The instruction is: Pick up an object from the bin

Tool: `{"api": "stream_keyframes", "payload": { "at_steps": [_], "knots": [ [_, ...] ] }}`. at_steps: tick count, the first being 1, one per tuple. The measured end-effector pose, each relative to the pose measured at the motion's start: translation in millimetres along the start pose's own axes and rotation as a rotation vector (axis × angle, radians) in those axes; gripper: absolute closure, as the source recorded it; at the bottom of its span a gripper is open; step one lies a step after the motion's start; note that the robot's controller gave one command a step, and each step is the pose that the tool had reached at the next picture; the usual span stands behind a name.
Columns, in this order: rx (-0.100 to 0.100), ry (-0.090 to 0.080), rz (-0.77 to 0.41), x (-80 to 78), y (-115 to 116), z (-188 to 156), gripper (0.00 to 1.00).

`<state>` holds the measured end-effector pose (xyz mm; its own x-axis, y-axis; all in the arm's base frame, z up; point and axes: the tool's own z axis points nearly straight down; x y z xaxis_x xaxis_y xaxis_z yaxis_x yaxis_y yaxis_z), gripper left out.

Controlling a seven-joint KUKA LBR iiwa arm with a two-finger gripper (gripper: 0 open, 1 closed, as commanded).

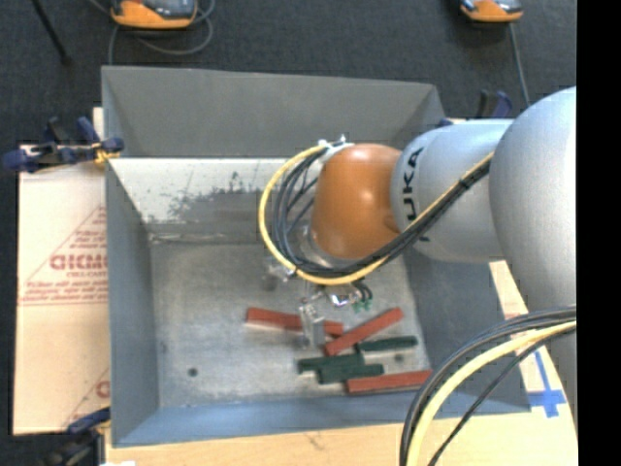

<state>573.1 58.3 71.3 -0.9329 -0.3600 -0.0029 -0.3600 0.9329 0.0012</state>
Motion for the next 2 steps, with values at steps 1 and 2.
{"api": "stream_keyframes", "payload": {
  "at_steps": [1,2],
  "knots": [
    [0.0,0.0,0.004,0.2,-2,0,1.0],
    [0.005,-0.007,0.001,31.0,0,-133,1.0]
  ]
}}
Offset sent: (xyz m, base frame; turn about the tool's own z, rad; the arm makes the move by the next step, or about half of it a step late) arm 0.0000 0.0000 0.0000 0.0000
